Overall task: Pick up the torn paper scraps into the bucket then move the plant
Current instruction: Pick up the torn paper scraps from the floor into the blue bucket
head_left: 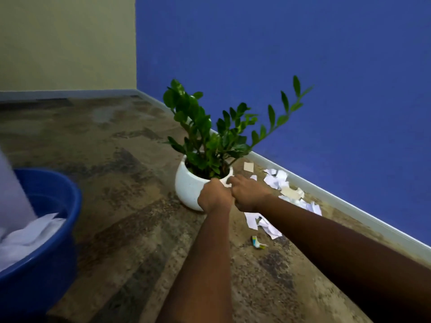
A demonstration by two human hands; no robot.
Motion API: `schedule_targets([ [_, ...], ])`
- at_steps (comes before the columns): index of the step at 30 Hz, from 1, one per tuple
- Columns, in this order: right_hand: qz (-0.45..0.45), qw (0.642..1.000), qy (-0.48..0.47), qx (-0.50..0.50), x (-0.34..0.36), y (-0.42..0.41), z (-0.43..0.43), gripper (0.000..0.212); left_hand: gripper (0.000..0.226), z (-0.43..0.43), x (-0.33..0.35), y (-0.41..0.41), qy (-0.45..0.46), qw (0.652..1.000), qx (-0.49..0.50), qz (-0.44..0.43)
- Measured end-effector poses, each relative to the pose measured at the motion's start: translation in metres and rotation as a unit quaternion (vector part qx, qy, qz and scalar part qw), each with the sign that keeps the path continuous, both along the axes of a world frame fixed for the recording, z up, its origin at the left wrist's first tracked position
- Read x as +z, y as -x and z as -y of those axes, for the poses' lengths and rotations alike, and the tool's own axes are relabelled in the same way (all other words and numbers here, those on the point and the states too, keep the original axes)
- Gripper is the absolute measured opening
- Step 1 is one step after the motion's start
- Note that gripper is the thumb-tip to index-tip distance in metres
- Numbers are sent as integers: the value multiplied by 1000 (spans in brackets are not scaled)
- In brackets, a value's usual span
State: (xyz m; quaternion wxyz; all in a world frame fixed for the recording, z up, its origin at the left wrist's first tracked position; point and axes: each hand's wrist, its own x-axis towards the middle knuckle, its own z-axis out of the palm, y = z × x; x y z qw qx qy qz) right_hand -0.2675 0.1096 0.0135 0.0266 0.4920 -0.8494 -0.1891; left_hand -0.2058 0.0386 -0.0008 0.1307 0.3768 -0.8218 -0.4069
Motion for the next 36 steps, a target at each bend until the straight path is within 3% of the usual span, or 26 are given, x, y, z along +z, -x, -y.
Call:
schedule_targets([
  [4,45,997,-21,-66,-13,48,-45,37,29,-29,-24,29,101,985,-101,101],
  [9,113,978,-42,-172,-65,96,-99,37,44,-53,-62,60,139,939,-230,212],
  [13,180,953,-49,-241,-108,122,-123,67,59,-74,-91,79,90,901,-321,277],
  [16,180,944,-42,-272,-123,138,-129,94,58,-86,-110,85,87,884,-357,289],
  [23,163,936,9,-311,-134,190,-128,95,28,-95,-135,91,136,913,-302,238],
  [30,280,888,91,-353,-155,205,-135,77,19,-101,-134,87,13,952,-208,225],
  [36,237,920,169,-262,-138,187,-131,54,32,-98,-121,75,-128,974,-84,168],
])
